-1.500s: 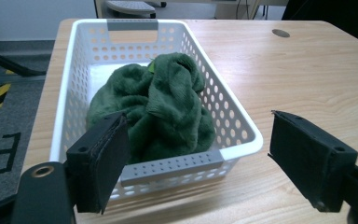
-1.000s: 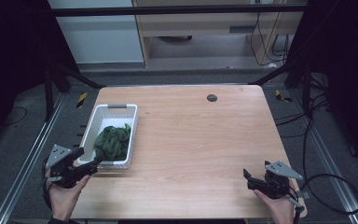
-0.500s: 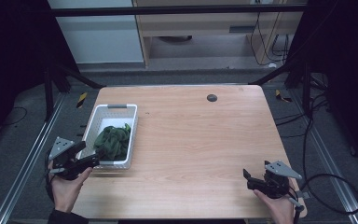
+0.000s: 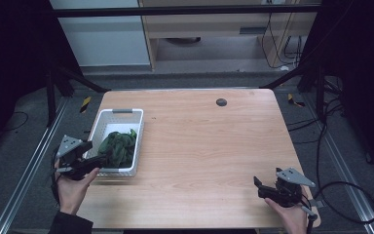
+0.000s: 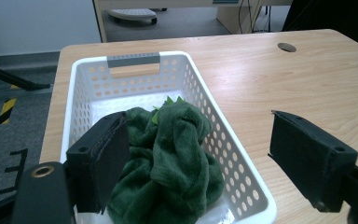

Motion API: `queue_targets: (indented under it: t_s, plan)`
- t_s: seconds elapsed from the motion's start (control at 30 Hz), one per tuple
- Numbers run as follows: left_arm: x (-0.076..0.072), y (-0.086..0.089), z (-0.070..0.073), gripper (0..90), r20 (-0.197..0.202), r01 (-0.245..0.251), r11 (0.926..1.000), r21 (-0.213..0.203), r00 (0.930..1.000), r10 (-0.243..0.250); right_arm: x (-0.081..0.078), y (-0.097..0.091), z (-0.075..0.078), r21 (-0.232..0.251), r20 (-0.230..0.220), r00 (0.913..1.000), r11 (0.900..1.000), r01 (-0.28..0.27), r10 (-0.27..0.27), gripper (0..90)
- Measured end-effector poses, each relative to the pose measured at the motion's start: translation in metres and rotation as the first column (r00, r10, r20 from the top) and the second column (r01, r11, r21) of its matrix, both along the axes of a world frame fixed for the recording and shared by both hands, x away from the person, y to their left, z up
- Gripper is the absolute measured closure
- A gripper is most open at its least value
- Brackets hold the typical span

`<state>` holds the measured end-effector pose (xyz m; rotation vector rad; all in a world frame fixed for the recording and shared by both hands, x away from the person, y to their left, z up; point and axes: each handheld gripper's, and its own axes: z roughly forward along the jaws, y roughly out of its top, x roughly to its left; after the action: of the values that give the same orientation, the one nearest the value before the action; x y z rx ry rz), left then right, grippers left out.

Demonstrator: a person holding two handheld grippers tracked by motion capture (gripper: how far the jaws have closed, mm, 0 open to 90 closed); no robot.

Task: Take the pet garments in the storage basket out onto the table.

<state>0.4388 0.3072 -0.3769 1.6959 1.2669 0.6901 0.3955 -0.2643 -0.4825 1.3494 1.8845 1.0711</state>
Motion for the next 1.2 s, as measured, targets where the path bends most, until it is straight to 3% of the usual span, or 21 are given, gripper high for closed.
queue_targets:
  t_s: [0.43,0.87,1.2]
  plan:
    - [0.017,-0.005,0.01,19.0,-0.012,0.012,0.9995,0.029,0.9999,-0.011,0.001,0.0,0.0,0.0,-0.003,1.0,1.0,-0.007,0.007,12.6]
    - [0.036,-0.008,0.008,18.6,-0.073,0.017,0.9973,0.072,0.9972,-0.011,0.002,0.0,-0.002,-0.003,-0.016,0.9998,0.9999,-0.013,0.013,12.5]
    - [0.053,-0.009,0.003,17.9,-0.129,0.033,0.9938,0.106,0.9915,-0.02,0.002,0.0,-0.002,0.0,-0.024,0.9995,0.9998,-0.019,0.019,12.3]
